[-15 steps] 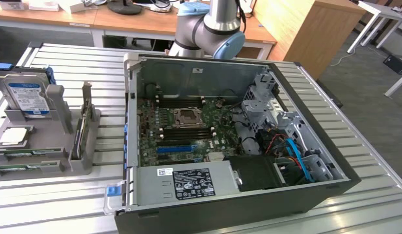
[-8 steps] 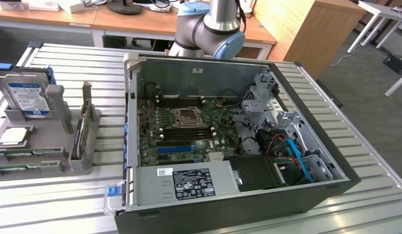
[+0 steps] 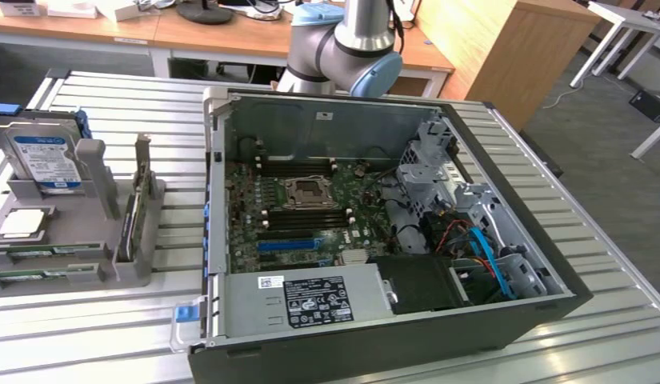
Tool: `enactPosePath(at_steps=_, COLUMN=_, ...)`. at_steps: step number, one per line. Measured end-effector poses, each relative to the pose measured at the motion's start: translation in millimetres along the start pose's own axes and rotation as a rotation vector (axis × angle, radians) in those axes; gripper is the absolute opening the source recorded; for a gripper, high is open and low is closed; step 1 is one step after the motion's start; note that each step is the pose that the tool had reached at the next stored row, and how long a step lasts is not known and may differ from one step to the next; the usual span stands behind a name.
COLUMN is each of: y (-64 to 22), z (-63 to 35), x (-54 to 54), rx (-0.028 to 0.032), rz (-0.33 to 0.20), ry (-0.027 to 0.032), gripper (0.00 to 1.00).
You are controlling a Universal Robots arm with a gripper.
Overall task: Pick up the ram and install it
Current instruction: 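Pick up the ram and move it above insertion slot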
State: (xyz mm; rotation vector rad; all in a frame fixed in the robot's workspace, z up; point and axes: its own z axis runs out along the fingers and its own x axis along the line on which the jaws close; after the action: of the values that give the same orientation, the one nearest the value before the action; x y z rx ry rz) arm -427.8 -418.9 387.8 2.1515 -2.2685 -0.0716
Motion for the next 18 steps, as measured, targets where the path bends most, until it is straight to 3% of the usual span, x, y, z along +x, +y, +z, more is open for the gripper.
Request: enactPosePath(at_steps=18, y=-1.1, z=25.3, x=0.5, rx=-0.0001, rz=0.000, ry=0.0001, gripper=0.36)
